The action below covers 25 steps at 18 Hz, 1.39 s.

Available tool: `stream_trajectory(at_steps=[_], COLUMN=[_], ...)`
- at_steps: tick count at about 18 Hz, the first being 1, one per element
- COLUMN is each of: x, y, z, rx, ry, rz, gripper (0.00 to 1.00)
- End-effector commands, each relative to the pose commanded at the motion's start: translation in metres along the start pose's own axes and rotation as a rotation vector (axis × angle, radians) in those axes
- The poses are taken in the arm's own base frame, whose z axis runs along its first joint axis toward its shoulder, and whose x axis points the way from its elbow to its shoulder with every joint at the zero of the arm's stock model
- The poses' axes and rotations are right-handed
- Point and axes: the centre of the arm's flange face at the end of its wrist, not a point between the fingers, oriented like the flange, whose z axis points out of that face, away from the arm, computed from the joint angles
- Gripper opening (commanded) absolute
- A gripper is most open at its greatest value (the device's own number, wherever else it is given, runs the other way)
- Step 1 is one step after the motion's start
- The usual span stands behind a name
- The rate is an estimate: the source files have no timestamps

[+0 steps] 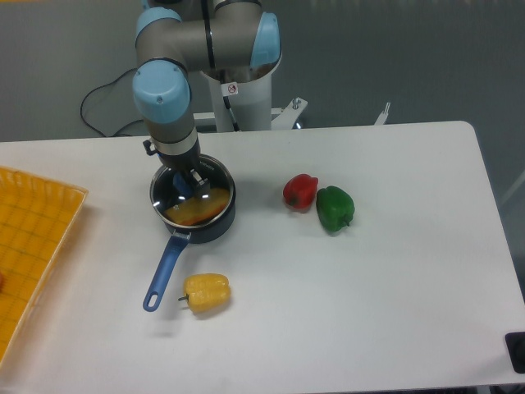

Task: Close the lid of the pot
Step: 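Press the lid down on the saucepan and hold the gripper on the knob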

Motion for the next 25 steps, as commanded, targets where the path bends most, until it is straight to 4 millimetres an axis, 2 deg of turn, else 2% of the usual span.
stream_trajectory(at_steps=[19,20,21,23,24,25], x=[-0.001,-0.002,-0.003,-0.006,-0.011,-0.014], y=[-0.002,-0.002,-0.002,-0.003,-0.005,-0.006], z=[0.006,0.005,0.003,0.0,-0.003,-0.003], rx=[-0.01,-0.009,-0.007,-0.004,-0.008,-0.021], ry=[0.01,0.009,0.006,0.001,-0.001,0.006], rz=[0.003,0.006,0.009,0.015,0.023,0.028], gripper=[0.34,0.41,0.53,0.92,1.0,1.0])
